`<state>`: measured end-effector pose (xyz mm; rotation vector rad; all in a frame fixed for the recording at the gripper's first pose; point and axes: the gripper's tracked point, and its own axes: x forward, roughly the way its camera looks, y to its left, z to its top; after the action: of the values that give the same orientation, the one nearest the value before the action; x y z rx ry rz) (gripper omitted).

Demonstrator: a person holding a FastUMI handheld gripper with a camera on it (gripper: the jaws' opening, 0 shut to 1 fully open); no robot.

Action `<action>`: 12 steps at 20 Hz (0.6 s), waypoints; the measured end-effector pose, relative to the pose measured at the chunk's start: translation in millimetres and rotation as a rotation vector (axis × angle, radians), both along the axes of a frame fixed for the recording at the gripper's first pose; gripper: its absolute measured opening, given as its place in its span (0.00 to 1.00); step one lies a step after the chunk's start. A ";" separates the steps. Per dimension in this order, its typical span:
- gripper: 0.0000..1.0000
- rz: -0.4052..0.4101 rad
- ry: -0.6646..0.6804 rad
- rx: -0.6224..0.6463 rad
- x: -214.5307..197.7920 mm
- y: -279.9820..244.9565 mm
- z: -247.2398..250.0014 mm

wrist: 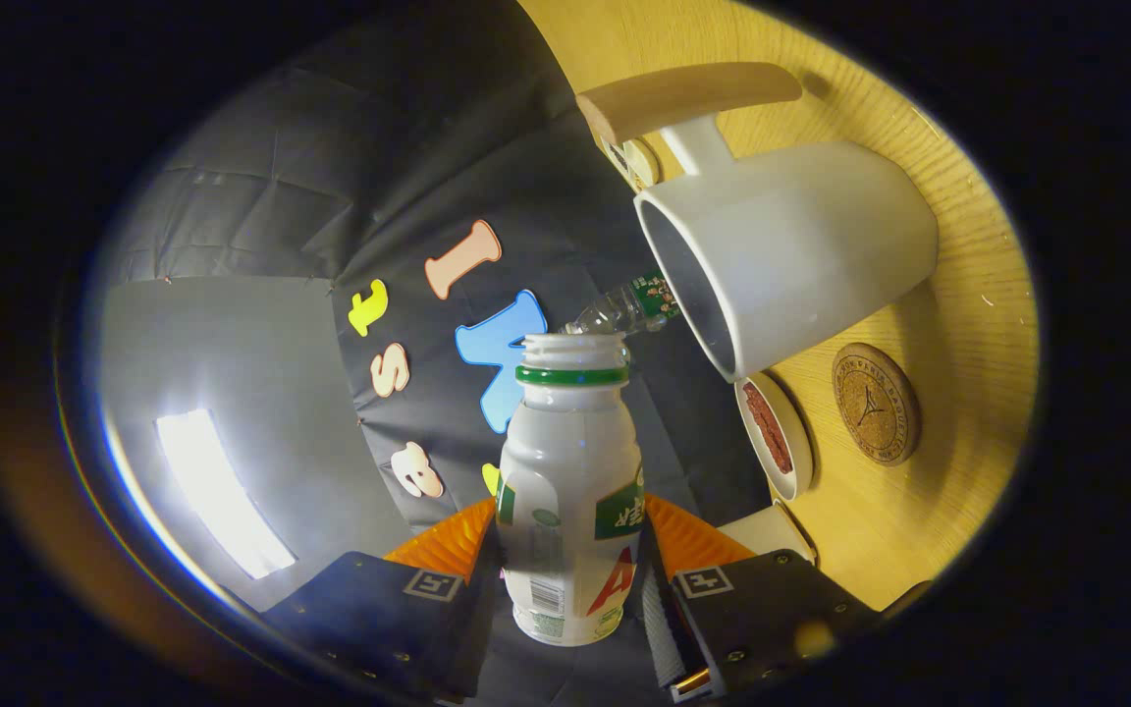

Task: Take the bottle from table, then pour the juice into the cup, finally place the bottle on the coaster

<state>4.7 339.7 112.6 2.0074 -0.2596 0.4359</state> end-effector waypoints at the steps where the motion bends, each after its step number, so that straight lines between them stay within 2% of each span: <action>1: 0.64 0.000 0.002 0.001 -0.6 -0.7 -1.7; 12: 0.64 -0.013 0.019 0.007 -1.1 -3.2 -10.3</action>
<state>3.6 336.5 102.2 2.0146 -0.2625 0.4085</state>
